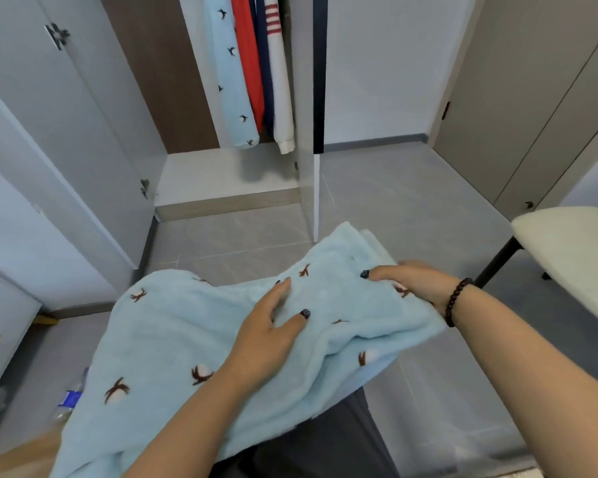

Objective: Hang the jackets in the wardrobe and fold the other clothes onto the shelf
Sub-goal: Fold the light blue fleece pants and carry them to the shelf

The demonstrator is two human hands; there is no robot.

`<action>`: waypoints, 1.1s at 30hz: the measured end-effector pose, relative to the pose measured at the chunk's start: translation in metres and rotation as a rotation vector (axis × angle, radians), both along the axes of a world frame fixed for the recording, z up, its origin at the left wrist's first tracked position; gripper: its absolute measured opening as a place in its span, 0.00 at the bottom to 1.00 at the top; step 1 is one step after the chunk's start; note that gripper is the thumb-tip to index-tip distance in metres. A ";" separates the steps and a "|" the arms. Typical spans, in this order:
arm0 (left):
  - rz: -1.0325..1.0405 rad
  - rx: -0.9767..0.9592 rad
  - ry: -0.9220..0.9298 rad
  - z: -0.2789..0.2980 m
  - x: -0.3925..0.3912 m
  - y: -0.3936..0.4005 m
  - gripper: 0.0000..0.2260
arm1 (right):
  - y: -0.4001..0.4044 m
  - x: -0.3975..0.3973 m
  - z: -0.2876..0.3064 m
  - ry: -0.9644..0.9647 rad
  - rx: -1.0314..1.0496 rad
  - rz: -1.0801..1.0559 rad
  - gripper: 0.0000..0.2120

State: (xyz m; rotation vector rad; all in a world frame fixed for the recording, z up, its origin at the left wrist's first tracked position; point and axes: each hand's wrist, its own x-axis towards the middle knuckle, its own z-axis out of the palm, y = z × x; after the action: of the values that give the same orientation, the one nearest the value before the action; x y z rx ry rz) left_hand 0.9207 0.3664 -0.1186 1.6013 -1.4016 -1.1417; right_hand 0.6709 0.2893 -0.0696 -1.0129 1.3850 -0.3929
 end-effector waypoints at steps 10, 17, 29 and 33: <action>0.338 0.385 0.799 0.030 0.099 0.037 0.14 | 0.006 0.148 0.101 0.329 -0.408 0.283 0.18; 0.254 0.389 1.101 0.033 0.151 0.059 0.30 | 0.039 0.260 0.093 0.358 -0.552 0.517 0.27; 0.309 0.254 0.883 0.066 0.251 0.076 0.33 | 0.083 0.336 0.051 -0.067 -0.457 0.694 0.33; 0.363 0.331 0.734 0.053 0.262 0.075 0.35 | 0.092 0.340 0.027 -0.124 -0.363 0.813 0.22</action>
State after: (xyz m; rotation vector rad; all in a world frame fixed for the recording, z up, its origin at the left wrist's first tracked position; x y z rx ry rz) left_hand 1.1825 0.4412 -0.0653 1.3486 -0.4478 -1.5630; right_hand 1.0109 0.3817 -0.0428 -1.7143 0.7034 -0.0874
